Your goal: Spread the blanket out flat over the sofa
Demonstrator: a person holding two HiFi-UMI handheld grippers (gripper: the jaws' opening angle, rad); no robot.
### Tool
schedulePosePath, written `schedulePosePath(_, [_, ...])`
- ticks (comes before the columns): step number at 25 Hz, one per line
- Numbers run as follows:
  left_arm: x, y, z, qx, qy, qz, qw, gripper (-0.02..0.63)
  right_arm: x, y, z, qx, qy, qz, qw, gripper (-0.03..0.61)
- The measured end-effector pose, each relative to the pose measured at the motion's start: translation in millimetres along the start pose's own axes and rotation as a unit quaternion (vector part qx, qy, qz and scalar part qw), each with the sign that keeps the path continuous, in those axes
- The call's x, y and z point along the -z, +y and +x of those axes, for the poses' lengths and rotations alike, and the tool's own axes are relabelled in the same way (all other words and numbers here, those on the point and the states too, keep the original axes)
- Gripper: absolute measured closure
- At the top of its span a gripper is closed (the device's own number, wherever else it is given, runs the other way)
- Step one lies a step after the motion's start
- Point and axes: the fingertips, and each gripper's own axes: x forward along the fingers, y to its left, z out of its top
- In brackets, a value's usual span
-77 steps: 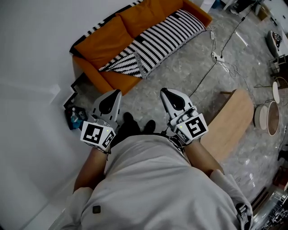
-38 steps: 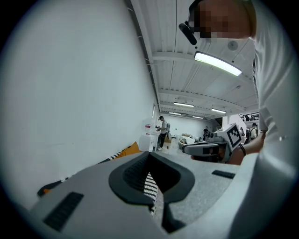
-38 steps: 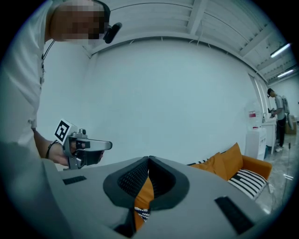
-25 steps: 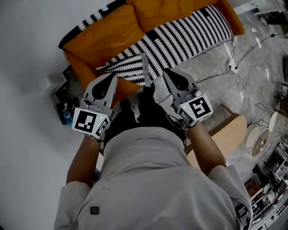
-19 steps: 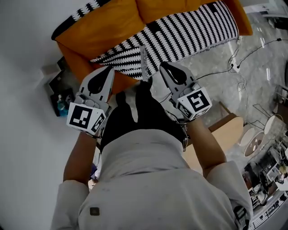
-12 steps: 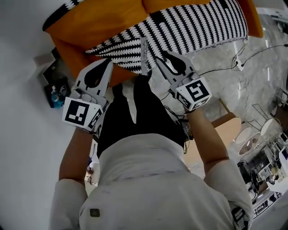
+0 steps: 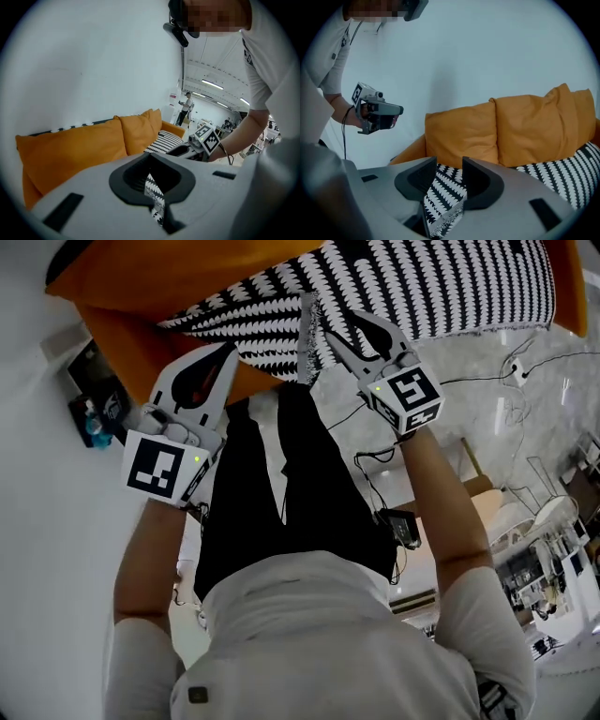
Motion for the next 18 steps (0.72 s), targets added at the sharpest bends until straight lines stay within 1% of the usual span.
schedulePosePath(4, [40.0,18.5,37.8,-0.006,0.016,-0.01,0.9998,0.604,48.6,-30.6,44.3,-0.013,0.03,-0.008,0.999,0.394])
schedulePosePath(8, [79.4,35.5,59.7,-0.013,0.023,-0.016,0.9995,0.604,93.6,-45.0,86.6,-0.02,0.056,-0.022,0.998,0.393])
schedulePosePath(12, [118.4,54.5,81.2,-0.022,0.03,-0.023,0.999,0.604,145.7,-60.5,128.4,-0.019,0.095,-0.034,0.995,0.394])
schedulePosePath(15, [134.7,60.8,102.1,-0.029,0.033,-0.034,0.9984,0.604,177.2,-72.9,145.4,-0.02,0.122,-0.047,0.991,0.394])
schedulePosePath(18, [141.9,65.2,117.0,-0.033,0.033,-0.045,0.9979,0.604,194.7,-85.7,158.1,-0.022,0.138,-0.046,0.989,0.394])
